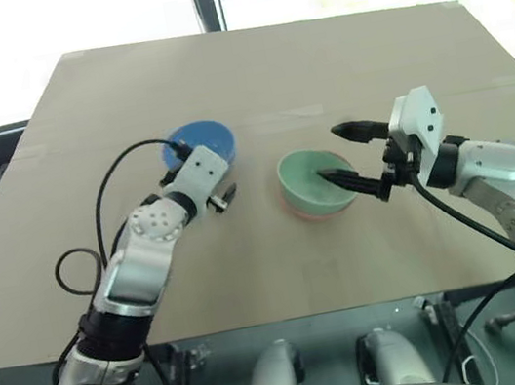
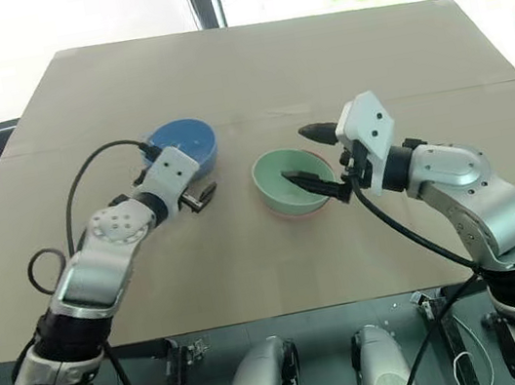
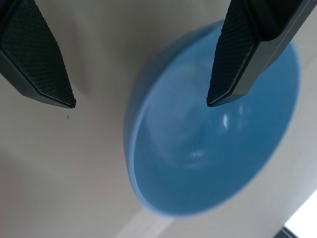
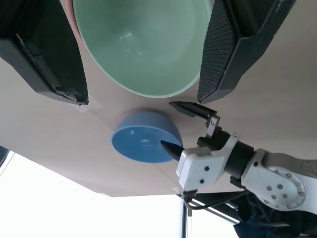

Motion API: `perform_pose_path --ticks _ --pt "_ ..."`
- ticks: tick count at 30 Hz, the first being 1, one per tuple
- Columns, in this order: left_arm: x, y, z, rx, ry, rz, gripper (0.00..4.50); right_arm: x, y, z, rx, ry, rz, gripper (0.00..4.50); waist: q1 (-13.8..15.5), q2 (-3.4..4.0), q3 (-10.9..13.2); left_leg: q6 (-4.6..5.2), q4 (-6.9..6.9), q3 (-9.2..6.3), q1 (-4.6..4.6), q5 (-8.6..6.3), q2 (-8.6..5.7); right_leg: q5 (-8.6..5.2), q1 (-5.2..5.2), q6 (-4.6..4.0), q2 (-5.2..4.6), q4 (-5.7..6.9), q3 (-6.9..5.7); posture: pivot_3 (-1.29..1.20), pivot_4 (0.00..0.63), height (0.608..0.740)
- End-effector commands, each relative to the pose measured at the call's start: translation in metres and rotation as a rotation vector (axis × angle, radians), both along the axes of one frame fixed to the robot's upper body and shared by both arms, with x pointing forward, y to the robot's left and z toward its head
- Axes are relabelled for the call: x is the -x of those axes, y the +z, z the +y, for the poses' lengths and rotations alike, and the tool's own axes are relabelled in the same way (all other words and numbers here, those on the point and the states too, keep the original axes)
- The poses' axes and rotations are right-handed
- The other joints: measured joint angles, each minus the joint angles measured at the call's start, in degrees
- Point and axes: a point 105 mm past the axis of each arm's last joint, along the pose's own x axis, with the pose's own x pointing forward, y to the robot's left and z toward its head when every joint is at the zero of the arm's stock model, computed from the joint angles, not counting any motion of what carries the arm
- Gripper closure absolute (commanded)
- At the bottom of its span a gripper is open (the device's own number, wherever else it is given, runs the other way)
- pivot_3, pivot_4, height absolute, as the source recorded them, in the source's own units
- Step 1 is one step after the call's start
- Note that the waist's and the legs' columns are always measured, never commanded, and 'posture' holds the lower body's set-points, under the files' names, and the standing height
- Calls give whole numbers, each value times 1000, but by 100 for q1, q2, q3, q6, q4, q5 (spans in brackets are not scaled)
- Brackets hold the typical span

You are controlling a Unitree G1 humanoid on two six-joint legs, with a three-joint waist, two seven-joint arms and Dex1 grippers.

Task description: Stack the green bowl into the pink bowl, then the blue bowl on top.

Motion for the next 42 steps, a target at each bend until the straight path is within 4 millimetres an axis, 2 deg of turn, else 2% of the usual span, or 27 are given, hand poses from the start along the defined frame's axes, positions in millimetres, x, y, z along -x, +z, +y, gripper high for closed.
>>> perform_pose_path --ticks 1,5,9,16,18,19,22,24,26,28,30,33,34,36,42 --pt "-7 17 -3 -16 13 -67 1150 0 8 -3 -7 -16 -58 727 8 0 0 0 0 0 0 0 1 0 0 0 0 0 0 0 150 740" --pt "-11 17 -3 -25 9 -74 2907 0 9 -4 -18 -23 -64 727 1 0 0 0 1 0 -1 0 0 0 0 0 -1 0 0 0 150 740" --pt "-14 20 -3 -26 6 -76 4389 0 9 -6 -25 -30 -72 727 3 0 0 0 1 0 -1 0 0 0 0 0 -1 0 0 0 150 740" --pt "-15 43 -15 22 -102 -134 4389 -4 10 -13 -60 -85 -74 727 7 0 0 0 3 -1 -2 0 1 0 1 0 -2 1 -1 0 150 740" --pt "-14 54 -24 59 -174 -164 4389 -4 8 -16 -62 -103 -70 727 7 0 0 0 3 -1 -2 0 1 0 1 0 -2 1 -1 0 150 740" --pt "-11 68 -36 113 -248 -195 4389 -4 7 -20 -66 -124 -68 727 12 -1 0 0 3 -1 -2 0 1 0 1 0 -2 0 -1 0 150 740" --pt "14 105 -82 261 -554 -209 4389 -4 6 -37 -72 -200 -72 727 44 -5 2 0 9 -6 -11 0 12 0 1 0 -6 0 -9 0 150 740" --pt "25 115 -99 271 -675 -226 4389 -7 6 -45 -74 -245 -80 727 37 -5 2 1 11 -7 -13 0 10 1 1 1 -9 0 -9 0 150 740" --pt "38 118 -115 261 -804 -228 4389 -10 5 -53 -71 -294 -93 727 12 -4 2 3 12 -2 -6 -2 4 1 6 1 -8 -1 -4 0 150 740" --pt "44 112 -124 245 -884 -198 4389 -12 7 -59 -78 -337 -111 727 -12 -1 0 3 10 2 0 -1 -2 1 6 1 -6 0 -2 0 150 740" --pt "47 103 -126 233 -936 -138 4389 -14 8 -64 -78 -375 -126 727 -20 0 1 1 9 7 8 0 1 0 6 0 0 0 3 0 150 740" --pt "53 103 -122 267 -1024 -101 4389 -15 10 -68 -73 -414 -150 727 -11 0 1 -2 14 7 10 2 5 0 5 0 4 -1 4 0 150 740" --pt "54 102 -120 271 -1049 -62 3704 -16 10 -69 -75 -422 -153 727 -9 0 1 -2 16 6 10 2 5 0 5 0 4 -2 5 0 150 740" --pt "60 98 -117 261 -1113 5 3181 -16 9 -71 -72 -437 -156 727 -9 0 1 -1 19 6 9 1 5 0 5 0 3 -1 7 0 150 740" --pt "57 106 -109 302 -1112 8 462 -14 6 -71 -73 -451 -157 727 12 -1 1 2 18 1 -1 -1 1 0 6 0 1 0 3 0 150 740"
